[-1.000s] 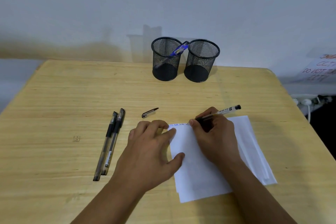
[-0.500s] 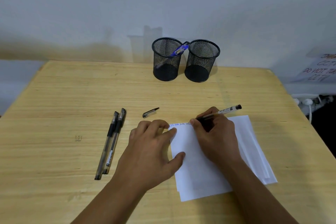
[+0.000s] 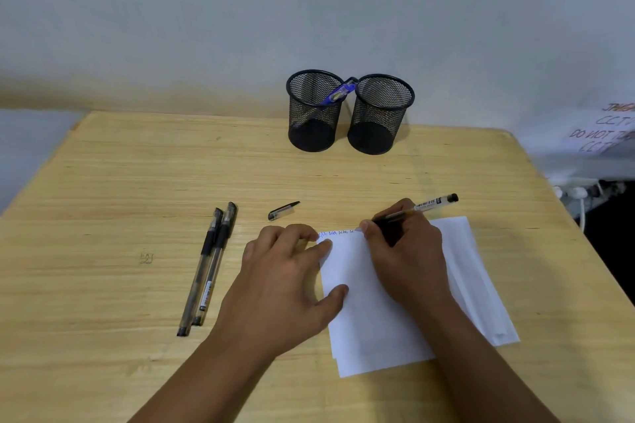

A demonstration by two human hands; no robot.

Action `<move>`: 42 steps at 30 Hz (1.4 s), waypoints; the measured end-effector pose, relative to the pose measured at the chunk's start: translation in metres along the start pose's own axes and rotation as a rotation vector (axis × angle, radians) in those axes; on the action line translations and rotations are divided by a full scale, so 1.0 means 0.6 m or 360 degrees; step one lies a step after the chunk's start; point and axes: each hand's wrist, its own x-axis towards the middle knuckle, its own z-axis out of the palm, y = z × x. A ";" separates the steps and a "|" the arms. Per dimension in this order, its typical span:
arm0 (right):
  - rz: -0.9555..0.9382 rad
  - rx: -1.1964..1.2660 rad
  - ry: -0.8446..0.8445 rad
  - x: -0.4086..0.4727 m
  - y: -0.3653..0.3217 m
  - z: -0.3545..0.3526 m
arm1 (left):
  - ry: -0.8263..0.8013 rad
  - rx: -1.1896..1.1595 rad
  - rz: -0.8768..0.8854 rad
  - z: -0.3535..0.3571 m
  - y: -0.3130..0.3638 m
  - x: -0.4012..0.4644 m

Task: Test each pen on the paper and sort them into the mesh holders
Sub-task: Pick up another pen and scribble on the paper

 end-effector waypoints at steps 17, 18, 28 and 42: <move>0.0009 -0.0061 -0.0051 0.001 -0.002 -0.001 | -0.0006 0.0015 0.0003 0.002 -0.002 -0.001; 0.0007 -0.0056 -0.0055 0.001 -0.002 -0.001 | -0.0009 0.0021 0.0004 0.001 -0.002 0.000; 0.0018 -0.0018 -0.0047 0.002 -0.002 0.000 | -0.0012 0.0031 0.0001 0.000 -0.001 -0.001; 0.0036 0.0008 -0.0014 0.003 0.006 -0.003 | -0.0025 0.0025 -0.0005 0.001 0.000 0.000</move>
